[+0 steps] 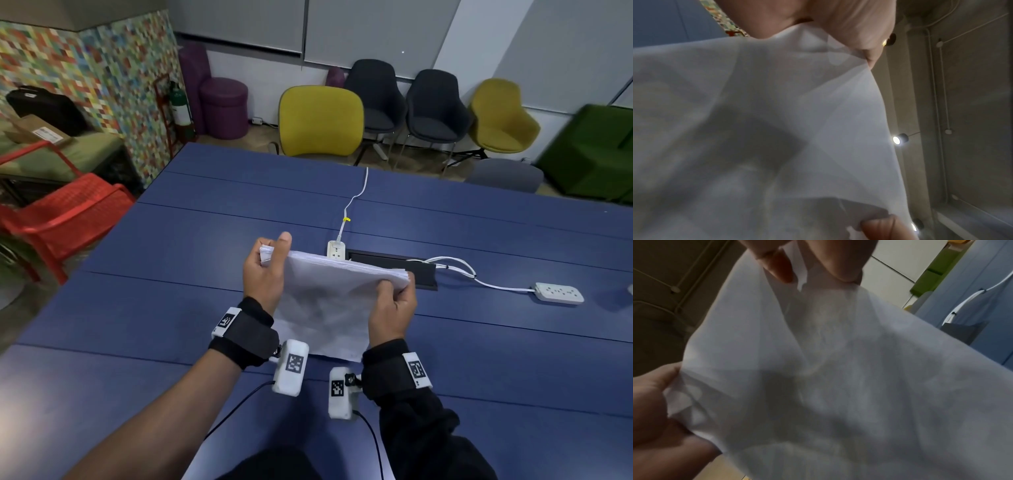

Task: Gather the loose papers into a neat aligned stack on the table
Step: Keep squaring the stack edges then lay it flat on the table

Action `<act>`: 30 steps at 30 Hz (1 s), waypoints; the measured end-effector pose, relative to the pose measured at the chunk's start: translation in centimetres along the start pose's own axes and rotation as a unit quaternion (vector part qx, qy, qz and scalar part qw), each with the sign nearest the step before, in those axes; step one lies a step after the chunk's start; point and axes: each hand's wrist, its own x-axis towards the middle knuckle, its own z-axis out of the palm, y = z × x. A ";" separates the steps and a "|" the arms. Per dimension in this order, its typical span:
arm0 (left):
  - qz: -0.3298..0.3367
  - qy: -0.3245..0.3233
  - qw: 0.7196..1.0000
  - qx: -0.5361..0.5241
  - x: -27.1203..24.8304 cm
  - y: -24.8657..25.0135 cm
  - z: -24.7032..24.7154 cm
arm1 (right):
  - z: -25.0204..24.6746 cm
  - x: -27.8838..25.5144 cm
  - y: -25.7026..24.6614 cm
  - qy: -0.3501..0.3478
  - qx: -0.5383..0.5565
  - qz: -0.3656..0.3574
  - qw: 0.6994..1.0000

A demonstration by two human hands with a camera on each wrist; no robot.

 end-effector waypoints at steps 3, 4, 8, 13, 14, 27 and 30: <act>-0.030 0.005 0.999 0.011 -0.2 -0.9 -0.2 | -0.1 -0.2 1.4 0.012 -0.033 0.032 0.999; -0.052 0.010 0.999 0.014 -0.4 -1.4 -0.3 | -0.2 -0.4 2.0 0.010 -0.050 0.054 0.997; -0.058 0.001 0.998 0.019 -0.5 -2.0 -0.3 | -0.7 -0.7 2.8 0.001 -0.085 0.109 0.990; -0.049 0.000 0.998 0.033 -0.5 -1.8 -0.3 | -1.0 -0.7 2.2 -0.006 -0.066 0.096 0.993; -0.050 0.002 0.998 0.035 -0.5 -1.8 -0.3 | -0.9 -0.9 1.9 -0.007 -0.054 0.087 0.995; -0.046 -0.003 0.999 0.008 -1.1 -2.2 -0.4 | 1.0 -0.9 1.4 0.068 0.008 0.077 0.995; -0.034 -0.007 0.999 0.003 -1.1 -2.1 -0.2 | 1.2 -0.8 0.9 0.070 -0.005 0.071 0.995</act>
